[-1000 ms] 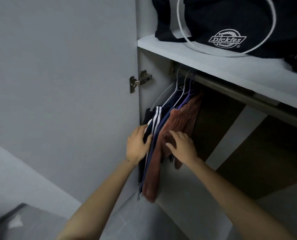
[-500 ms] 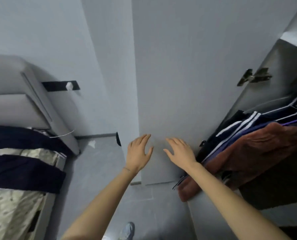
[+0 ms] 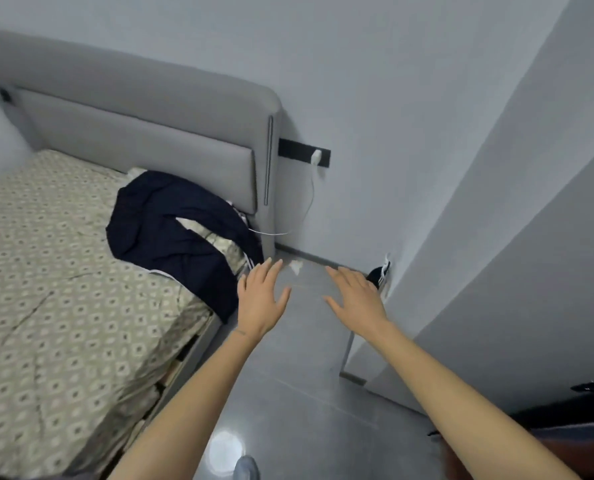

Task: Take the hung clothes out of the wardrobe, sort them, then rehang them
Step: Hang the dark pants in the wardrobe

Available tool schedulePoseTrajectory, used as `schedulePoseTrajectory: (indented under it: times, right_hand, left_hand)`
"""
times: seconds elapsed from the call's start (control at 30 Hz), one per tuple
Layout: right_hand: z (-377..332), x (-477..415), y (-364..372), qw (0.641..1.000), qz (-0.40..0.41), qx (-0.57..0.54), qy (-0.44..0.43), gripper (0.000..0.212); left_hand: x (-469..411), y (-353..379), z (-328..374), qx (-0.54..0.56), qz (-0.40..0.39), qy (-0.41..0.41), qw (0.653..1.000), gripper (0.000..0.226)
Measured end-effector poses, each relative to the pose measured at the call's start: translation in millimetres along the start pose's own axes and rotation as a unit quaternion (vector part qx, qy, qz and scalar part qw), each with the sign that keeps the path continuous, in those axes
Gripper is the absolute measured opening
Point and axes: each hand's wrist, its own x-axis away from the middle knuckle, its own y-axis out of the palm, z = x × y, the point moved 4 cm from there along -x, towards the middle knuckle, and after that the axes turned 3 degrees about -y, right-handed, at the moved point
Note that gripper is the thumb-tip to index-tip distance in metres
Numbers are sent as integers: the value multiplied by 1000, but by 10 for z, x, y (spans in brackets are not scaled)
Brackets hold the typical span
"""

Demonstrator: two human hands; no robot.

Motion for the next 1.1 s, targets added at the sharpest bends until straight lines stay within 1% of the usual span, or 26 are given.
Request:
schedulePoseTrajectory:
  times: [0.03, 0.17, 0.27, 0.4, 0.5, 0.6, 0.67, 0.77, 0.8, 0.87, 0.93, 1.1]
  right_hand:
    - [-70, -68, 37, 1000, -5, 0, 5, 64]
    - [-783, -608, 330, 1000, -21, 0, -14, 64]
    - [-1231, -959, 516, 999, -31, -9, -31, 64]
    - [-1704, -1366, 709, 998, -43, -10, -42, 64]
    - [-2013, -1670, 817, 997, -47, 13, -60, 65]
    - [-2275, -2000, 969, 993, -61, 28, -93, 64]
    - [-2425, -2244, 1071, 991, -71, 28, -109, 64]
    - [-2647, -2664, 1215, 985, -82, 34, -145, 63]
    - [-2718, -2811, 1262, 983, -84, 35, -157, 64]
    - [-2845, -3118, 1355, 980, -92, 25, -175, 64]
    - [-2957, -3438, 1442, 976, -95, 19, -195, 64]
    - [-3191, -4215, 1583, 965, -123, 38, -229, 66]
  left_hand:
    - [-8, -54, -100, 0, 0, -5, 1000, 58]
    - [-118, -453, -939, -1, 16, -44, 999, 56]
    - [-224, -646, -1498, -2, 7, -81, 997, 56]
    - [-350, -857, -2084, -13, 2, -109, 994, 58]
    - [-459, -1003, -2436, -6, -2, -135, 991, 58]
    - [-571, -1135, -2779, -3, 15, -159, 987, 64]
    - [-645, -1191, -3003, -5, 25, -179, 984, 65]
    - [-788, -1255, -3315, -3, 40, -213, 976, 76]
    - [-858, -1271, -3417, -4, 39, -224, 974, 75]
    - [-1026, -1300, -3608, -5, 39, -248, 968, 65]
    - [-1219, -1341, -3772, -4, 53, -271, 961, 61]
    - [-1675, -1383, -4114, 8, 72, -330, 941, 64]
